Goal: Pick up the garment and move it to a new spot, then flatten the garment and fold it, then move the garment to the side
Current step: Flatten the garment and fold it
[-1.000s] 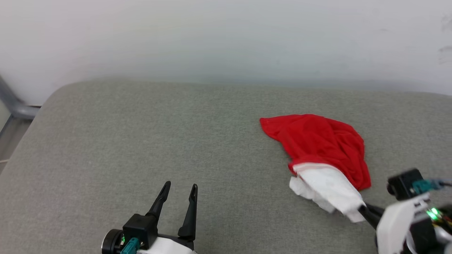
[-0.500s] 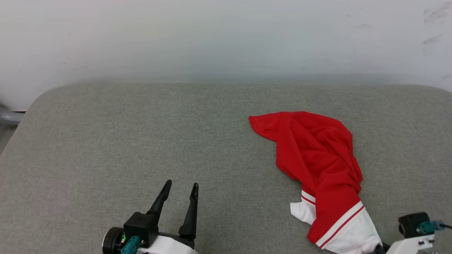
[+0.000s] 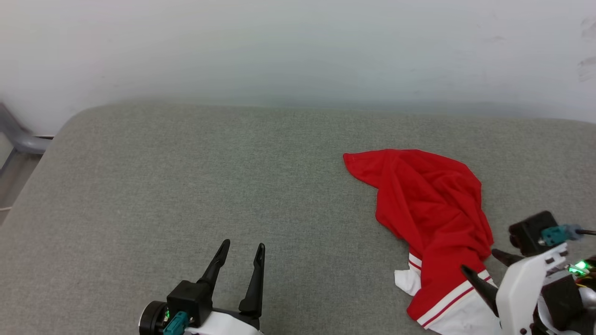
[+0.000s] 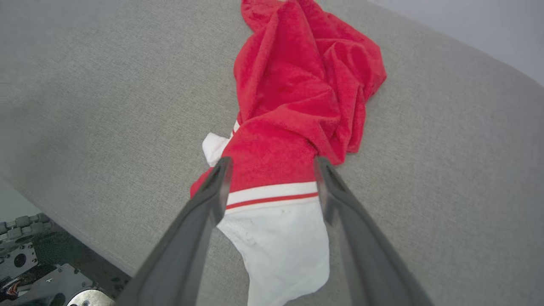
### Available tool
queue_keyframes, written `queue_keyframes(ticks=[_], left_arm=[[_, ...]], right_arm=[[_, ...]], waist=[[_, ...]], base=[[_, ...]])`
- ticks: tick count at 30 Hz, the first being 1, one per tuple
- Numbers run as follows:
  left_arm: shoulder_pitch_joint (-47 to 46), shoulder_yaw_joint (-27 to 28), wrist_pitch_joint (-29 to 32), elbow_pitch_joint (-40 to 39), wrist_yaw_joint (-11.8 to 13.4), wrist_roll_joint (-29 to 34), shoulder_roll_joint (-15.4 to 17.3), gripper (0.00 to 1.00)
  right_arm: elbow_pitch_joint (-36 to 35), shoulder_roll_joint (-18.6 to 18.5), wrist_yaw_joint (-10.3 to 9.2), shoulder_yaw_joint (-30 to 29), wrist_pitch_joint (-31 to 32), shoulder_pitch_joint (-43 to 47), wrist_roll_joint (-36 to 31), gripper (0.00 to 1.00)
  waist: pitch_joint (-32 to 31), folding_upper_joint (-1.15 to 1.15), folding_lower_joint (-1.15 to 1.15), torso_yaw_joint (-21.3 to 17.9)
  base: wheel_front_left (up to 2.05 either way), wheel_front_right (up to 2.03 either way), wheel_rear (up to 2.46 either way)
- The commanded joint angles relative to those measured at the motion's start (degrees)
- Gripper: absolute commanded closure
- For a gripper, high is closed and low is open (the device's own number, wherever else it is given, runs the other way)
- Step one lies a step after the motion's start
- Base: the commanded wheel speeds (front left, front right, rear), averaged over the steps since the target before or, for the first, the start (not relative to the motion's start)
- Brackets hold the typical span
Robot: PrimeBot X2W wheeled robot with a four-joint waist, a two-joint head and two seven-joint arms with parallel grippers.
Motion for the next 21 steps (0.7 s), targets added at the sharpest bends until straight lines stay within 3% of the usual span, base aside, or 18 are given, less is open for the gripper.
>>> queue_keyframes(ticks=[1,4,11,21], left_arm=[[-0.5,-0.2,-0.1,-0.2,0.1,-0.3,0.0,0.00],[-1.0,-0.6,-0.1,-0.1,-0.1,-0.3,0.0,0.00],[-2.5,-1.4,-0.1,0.2,0.0,-0.2,0.0,0.00],[-3.0,-2.6,-0.1,-0.1,0.5,-0.5,0.0,0.00]], right_arm=[[0.1,-0.7,-0.05,0.9,1.6,-1.2,-1.0,0.00],[3.0,-0.3,-0.03,3.0,3.5,-4.7,-2.2,0.00],[17.1,0.4,-0.04,7.9,6.3,-14.2,-4.7,0.00],[33.9,0.9,-0.04,11.1,5.9,-20.4,-6.0,0.00]], waist=[[0.5,0.00,0.00,0.4],[1.1,0.00,0.00,1.0],[2.8,0.00,0.00,3.7],[5.2,0.00,0.00,6.7]], base=[[0.00,0.00,0.00],[0.00,0.00,0.00],[0.00,0.00,0.00],[0.00,0.00,0.00]])
